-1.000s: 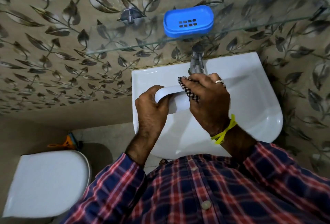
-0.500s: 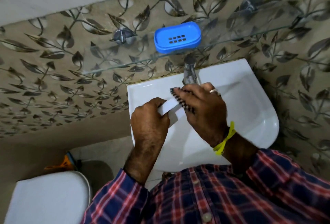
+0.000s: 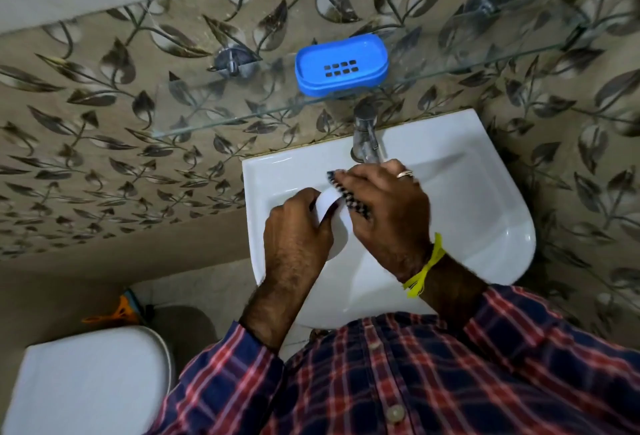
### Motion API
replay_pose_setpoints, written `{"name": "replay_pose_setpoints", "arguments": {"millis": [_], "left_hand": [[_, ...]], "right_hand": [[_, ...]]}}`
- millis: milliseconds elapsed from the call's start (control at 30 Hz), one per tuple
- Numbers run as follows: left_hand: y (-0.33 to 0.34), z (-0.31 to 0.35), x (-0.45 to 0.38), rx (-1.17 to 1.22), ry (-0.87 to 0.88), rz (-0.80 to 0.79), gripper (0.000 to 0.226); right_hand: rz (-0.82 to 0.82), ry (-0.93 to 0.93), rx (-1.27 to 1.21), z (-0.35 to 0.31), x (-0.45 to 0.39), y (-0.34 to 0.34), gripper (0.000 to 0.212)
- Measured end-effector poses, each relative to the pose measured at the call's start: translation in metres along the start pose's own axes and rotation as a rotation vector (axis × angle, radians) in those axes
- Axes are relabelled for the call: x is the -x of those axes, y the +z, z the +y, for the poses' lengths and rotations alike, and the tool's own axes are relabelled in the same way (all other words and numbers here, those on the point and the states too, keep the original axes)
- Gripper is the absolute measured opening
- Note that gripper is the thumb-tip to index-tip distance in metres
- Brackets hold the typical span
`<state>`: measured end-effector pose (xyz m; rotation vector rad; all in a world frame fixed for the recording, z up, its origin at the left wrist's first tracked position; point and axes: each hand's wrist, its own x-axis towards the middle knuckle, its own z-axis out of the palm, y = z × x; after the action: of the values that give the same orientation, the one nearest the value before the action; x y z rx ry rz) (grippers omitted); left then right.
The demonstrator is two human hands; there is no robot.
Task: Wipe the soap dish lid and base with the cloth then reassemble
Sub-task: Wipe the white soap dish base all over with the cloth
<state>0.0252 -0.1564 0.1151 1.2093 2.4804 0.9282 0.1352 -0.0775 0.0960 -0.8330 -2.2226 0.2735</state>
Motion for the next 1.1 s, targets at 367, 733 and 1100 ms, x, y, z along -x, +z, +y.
{"name": "replay_pose_setpoints", "arguments": {"millis": [367,733,1100], "left_hand": [[-0.005,0.005,-0.009,0.15,0.076,0.173,0.019],[-0.006,0.011,-0.005,0.278,0.053,0.185,0.013],[-0.017,0.014,-0.002,0.144,0.074,0.228,0.024]], "right_hand": [[0.027,0.071,-0.06,0.002,0.0,0.002,0.033],[0.006,0.064,-0.082,-0.003,-0.007,-0.001,0.036],[0.029,0.04,-0.068,0.003,0.0,-0.001,0.041]]}}
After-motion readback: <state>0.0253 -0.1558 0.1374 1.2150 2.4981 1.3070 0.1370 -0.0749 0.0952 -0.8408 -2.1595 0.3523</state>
